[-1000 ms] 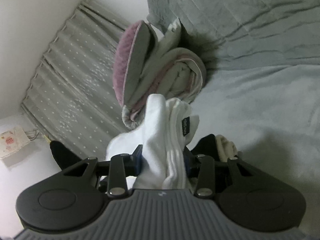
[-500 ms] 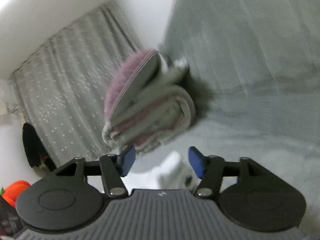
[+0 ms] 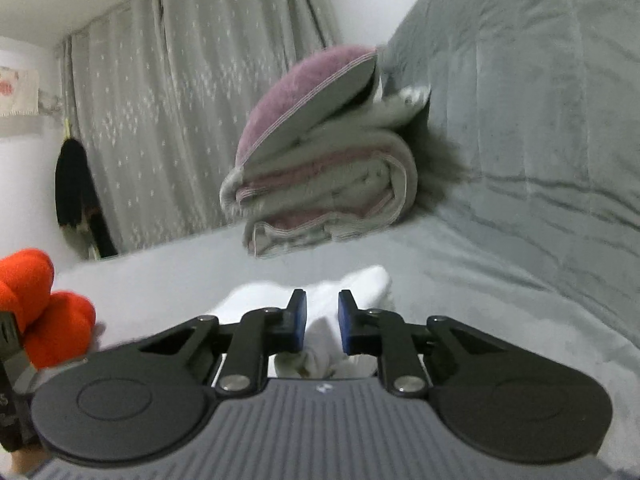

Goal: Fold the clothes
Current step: 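Carry the shirt with both grippers onto the stack of folded clothes, then lower the shirt onto the stack and open both grippers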

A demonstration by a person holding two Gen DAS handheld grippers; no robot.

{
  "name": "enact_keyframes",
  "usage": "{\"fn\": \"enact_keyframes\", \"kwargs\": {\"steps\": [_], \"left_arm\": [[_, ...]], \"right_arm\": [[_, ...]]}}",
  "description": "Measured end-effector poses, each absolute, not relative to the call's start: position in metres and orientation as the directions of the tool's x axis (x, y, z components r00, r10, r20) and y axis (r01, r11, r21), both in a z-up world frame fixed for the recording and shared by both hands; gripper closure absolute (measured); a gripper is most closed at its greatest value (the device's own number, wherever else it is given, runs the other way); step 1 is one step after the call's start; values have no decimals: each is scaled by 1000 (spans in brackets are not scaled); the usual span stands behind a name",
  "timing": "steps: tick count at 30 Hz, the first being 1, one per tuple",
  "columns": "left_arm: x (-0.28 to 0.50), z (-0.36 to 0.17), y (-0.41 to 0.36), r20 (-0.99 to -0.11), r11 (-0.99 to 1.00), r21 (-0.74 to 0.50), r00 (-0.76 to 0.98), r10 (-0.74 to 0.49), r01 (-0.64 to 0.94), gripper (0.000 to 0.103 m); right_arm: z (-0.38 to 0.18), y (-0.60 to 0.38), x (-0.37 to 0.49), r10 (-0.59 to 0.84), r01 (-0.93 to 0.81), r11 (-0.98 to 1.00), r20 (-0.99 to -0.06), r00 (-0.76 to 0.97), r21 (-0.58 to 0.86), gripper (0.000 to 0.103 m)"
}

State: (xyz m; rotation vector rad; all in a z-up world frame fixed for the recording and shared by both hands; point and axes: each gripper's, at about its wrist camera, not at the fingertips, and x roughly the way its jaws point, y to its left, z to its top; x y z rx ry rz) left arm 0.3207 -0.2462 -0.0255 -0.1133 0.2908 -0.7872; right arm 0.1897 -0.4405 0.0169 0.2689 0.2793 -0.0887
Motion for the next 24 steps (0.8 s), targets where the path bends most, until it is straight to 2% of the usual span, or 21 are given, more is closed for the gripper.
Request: {"fn": "enact_keyframes", "kwargs": {"steps": [4, 10, 16, 19, 21, 24], "left_arm": [[317, -28, -253, -252, 704, -170, 660, -707, 689, 67], [314, -28, -255, -271, 705, -148, 657, -704, 694, 67], [310, -26, -255, -261, 714, -149, 669, -696, 684, 67], [309, -24, -253, -257, 715, -160, 670, -696, 681, 65], [309, -21, -253, -259, 715, -172, 669, -696, 677, 60], [308, -14, -254, -271, 714, -184, 663, -698, 676, 51]], "right_arm": [[6, -448, 197, -35, 151, 949, -383, 923, 277, 88], [4, -440, 192, -50, 168, 957, -433, 900, 238, 89], [5, -440, 188, -61, 172, 957, -415, 908, 234, 89], [12, -435, 185, -78, 176, 959, -393, 916, 220, 85], [17, -431, 183, -86, 179, 960, -380, 921, 215, 80], [23, -427, 181, -96, 180, 962, -366, 926, 204, 80]]}}
